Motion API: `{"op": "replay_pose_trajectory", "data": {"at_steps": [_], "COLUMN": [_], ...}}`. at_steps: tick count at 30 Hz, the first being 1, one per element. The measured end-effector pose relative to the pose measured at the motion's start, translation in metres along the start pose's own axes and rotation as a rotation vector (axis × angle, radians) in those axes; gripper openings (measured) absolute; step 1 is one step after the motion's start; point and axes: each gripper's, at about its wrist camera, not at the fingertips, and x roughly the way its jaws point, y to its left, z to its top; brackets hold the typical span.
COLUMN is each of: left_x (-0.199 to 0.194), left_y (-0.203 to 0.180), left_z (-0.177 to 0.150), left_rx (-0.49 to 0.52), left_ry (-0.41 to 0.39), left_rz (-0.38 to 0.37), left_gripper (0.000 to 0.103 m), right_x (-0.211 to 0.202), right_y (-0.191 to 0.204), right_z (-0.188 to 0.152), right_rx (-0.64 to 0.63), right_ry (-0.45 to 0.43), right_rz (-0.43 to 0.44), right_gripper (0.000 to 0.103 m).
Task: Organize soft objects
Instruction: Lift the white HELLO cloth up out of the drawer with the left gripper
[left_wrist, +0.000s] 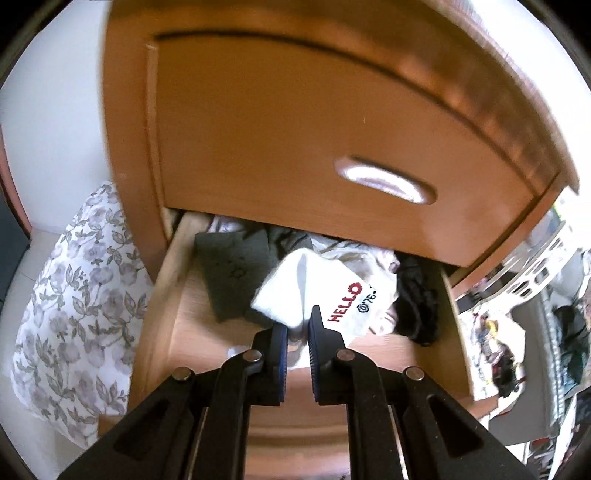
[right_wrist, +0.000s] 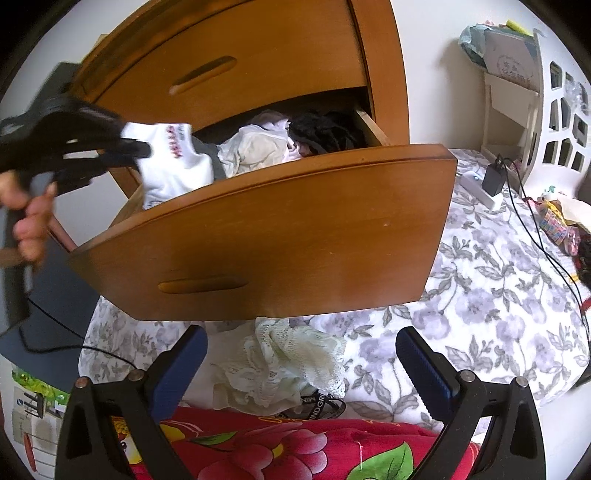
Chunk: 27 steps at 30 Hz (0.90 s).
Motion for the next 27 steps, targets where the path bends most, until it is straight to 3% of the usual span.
{"op": "replay_pose_trajectory", "data": {"at_steps": [5,15,20,27], "left_x": [-0.048,-0.142,-0.169,-0.183], "left_y": [0.021,0.045,0.054,0.061], "left_z": [-0.013,-0.059,-0.084,-0.113], "left_rx": [-0.034,-0.037,-0.055,-0.069], "left_ry": [-0.107,-0.316,-0.371,-0.373], "left_rz": [-0.034,0.014,0.014,-0.004], "left_gripper": [0.01,0.01,0.01,0.01], "right_x": [0.0,-0.001,-0.001,-0.003], "right_y": [0.002,0.006,0.007,0.009], "right_z": [0.0,0.0,0.0,0.0], "right_rx": [-0.011,-0.033,-0.039,-0.048], "right_ry": [-0.002,-0.005,-0.003,-0.01], "right_rz": [-0.024,-0.066,-0.08,-0.105], "right_gripper": [0.103,0.103,0.103,0.103]}}
